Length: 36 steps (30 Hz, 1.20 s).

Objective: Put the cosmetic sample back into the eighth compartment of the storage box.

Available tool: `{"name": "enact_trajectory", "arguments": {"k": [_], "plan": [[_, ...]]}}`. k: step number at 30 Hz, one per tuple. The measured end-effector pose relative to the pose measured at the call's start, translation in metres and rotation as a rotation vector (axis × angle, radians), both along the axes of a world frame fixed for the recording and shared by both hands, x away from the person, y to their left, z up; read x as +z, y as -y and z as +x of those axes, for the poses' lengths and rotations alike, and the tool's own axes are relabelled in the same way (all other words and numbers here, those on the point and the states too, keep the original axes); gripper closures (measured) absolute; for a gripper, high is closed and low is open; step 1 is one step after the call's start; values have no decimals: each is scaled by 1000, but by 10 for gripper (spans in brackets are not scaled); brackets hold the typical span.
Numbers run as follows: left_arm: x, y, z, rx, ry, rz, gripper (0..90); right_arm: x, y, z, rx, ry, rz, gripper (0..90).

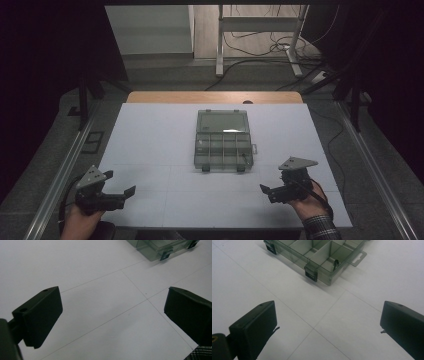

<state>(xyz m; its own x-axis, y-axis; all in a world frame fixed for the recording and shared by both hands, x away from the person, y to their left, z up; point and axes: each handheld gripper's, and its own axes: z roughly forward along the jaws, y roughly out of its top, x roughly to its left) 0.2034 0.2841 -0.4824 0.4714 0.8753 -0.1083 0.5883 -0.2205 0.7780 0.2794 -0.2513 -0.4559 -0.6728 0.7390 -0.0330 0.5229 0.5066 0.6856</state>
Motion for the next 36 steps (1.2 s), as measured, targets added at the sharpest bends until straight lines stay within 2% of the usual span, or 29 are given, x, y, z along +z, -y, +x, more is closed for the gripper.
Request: {"name": "enact_trajectory", "arguments": {"k": [17, 36], "plan": [[0, 0, 0, 1, -2, 0, 23, 1, 23, -11, -27, -18, 6, 18], [0, 0, 1, 2, -2, -1, 24, -5, 50, -30, -124, -12, 53, 3]]}}
